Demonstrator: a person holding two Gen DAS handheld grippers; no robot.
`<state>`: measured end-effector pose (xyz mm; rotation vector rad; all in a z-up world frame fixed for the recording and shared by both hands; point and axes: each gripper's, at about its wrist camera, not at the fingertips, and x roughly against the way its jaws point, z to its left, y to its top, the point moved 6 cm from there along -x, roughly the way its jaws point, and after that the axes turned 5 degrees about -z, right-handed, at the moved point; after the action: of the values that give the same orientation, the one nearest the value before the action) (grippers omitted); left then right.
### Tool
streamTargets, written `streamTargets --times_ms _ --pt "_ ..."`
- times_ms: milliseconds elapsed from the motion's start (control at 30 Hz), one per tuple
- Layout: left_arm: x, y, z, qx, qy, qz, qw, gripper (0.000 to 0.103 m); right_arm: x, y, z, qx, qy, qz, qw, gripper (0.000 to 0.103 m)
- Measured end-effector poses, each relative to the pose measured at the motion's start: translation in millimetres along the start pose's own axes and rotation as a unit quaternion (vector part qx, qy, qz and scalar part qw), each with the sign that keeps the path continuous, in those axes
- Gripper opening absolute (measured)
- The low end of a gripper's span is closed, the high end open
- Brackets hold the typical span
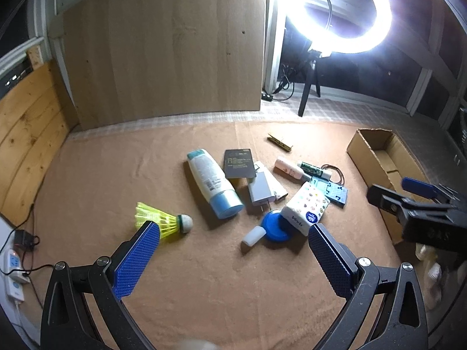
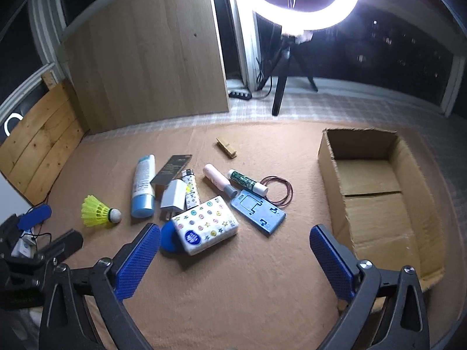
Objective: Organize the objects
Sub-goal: 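Reach the right tool to the dotted tissue pack and close on it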
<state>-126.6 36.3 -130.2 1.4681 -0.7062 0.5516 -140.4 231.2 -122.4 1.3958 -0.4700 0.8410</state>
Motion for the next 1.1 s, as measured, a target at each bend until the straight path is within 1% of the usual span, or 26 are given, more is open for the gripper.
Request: streamTargets --times_ms 33,100,167,200,233,267,367,467,500,533,633,700,733,800,967,1100 --pt "-5 0 -1 0.001 -0.001 0.004 1.0000 0.103 -6 1 -1 -0.001 0.007 0.006 1.000 0.091" --pt "-15 -1 -3 0.006 -0.002 0.011 0.9999 0.103 -22 3 -1 0.001 0.021 0.025 0.999 0.078" --pt "-26 -3 -6 0.010 -0.008 0.018 0.9997 0.103 -38 4 -1 0.001 0.033 0.043 0.999 0.070" --pt "-30 -4 -8 0.010 -0.011 0.021 0.9997 0.102 -46 4 0 -0.002 0.041 0.054 0.998 0.068" --pt "-35 -5 -9 0.010 -0.012 0.025 0.9996 0.100 -55 4 1 -0.008 0.052 0.065 0.996 0.068" --pt "-42 -7 -12 0.011 -0.015 0.030 0.9994 0.099 -61 4 1 -0.014 0.061 0.074 0.995 0.064" --pt "-57 -9 -16 0.022 -0.023 0.041 0.9987 0.092 -82 1 3 -0.027 0.080 0.105 0.991 0.051" --pt "-71 -11 -22 0.023 -0.028 0.050 0.9981 0.082 -99 0 6 -0.034 0.091 0.123 0.988 0.050" --pt "-75 -12 -25 0.022 -0.031 0.055 0.9978 0.076 -105 0 8 -0.034 0.091 0.127 0.987 0.050" --pt "-78 -13 -28 0.020 -0.034 0.059 0.9975 0.072 -109 1 9 -0.035 0.092 0.131 0.987 0.049" --pt "-84 -16 -34 0.016 -0.039 0.065 0.9970 0.066 -121 2 11 -0.037 0.094 0.140 0.985 0.047" --pt "-86 -18 -37 0.016 -0.041 0.066 0.9968 0.065 -131 4 13 -0.026 0.082 0.145 0.986 0.043" --pt "-86 -19 -37 0.016 -0.041 0.067 0.9968 0.064 -135 6 15 -0.023 0.080 0.150 0.985 0.042" --pt "-87 -20 -35 0.018 -0.038 0.068 0.9968 0.063 -143 6 18 -0.014 0.080 0.162 0.984 0.036" --pt "-86 -24 -23 0.025 -0.033 0.070 0.9967 0.062 -150 1 24 0.028 0.067 0.180 0.981 0.031" --pt "-85 -28 -16 0.032 -0.035 0.072 0.9962 0.060 -144 -3 18 0.022 0.073 0.189 0.979 0.028"
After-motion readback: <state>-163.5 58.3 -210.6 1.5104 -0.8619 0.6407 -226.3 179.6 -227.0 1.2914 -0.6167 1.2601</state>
